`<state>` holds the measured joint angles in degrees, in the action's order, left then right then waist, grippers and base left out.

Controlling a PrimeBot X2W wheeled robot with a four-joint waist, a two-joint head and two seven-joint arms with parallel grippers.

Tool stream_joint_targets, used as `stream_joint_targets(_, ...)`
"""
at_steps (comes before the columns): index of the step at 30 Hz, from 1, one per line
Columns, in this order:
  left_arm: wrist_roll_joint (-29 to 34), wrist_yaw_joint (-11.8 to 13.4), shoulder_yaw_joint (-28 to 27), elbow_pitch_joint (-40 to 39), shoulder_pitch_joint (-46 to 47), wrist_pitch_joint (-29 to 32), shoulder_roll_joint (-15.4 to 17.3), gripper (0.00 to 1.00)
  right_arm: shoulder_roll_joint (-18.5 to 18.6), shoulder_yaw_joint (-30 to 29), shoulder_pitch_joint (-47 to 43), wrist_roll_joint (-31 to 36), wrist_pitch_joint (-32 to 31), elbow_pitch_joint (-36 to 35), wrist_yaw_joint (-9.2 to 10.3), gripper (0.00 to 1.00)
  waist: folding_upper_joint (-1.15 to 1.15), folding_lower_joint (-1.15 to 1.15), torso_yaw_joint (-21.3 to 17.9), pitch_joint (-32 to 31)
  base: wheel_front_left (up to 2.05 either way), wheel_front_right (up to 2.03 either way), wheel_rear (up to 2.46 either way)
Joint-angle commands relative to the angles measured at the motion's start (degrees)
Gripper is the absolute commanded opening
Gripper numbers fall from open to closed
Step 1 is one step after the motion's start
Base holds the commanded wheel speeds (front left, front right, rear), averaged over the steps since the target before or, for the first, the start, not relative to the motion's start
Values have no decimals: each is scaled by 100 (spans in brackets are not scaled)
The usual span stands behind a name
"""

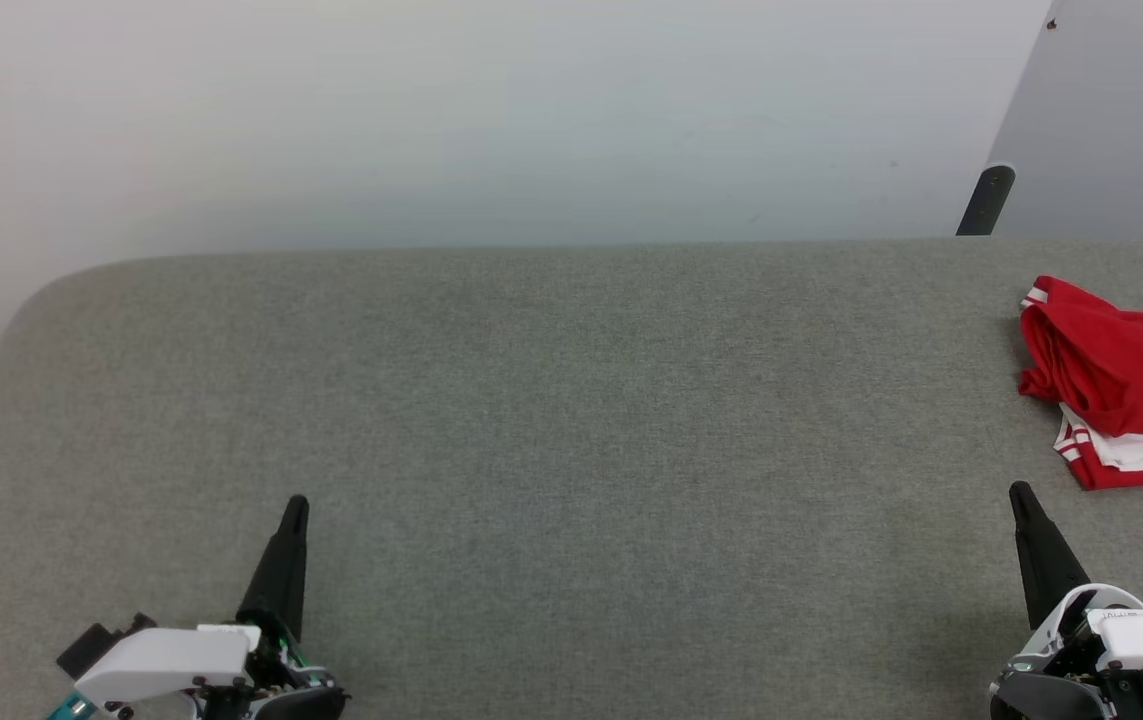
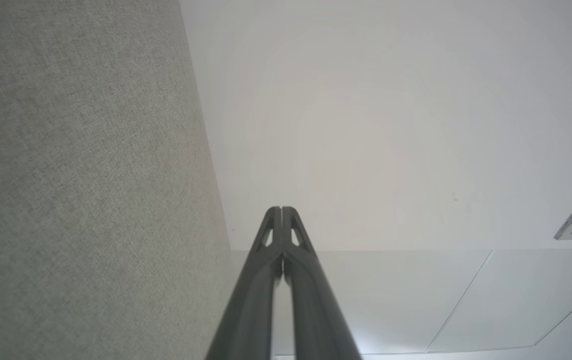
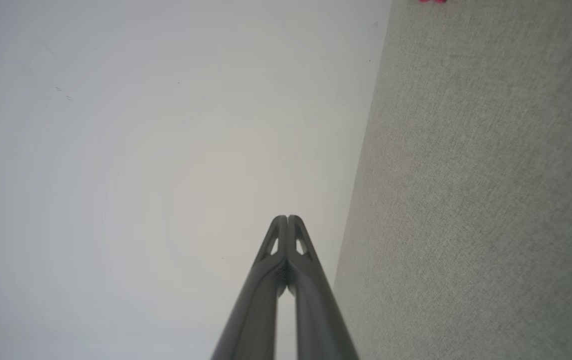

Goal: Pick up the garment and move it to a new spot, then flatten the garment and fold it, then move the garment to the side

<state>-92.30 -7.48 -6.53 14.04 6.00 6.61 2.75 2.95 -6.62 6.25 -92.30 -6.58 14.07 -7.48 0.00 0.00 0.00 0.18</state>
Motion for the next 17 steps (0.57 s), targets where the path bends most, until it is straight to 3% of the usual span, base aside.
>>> stream_joint_targets(1,-19,-2,-10,5,53,8,5,0,-20,17,12,-22,-13,1,-2,0,0,0,0,0,0,0,0)
stream_joint_targets(17,-20,-2,-10,5,53,7,5,0,-20,17,12,-22,-13,1,-2,0,0,0,0,0,0,0,0)
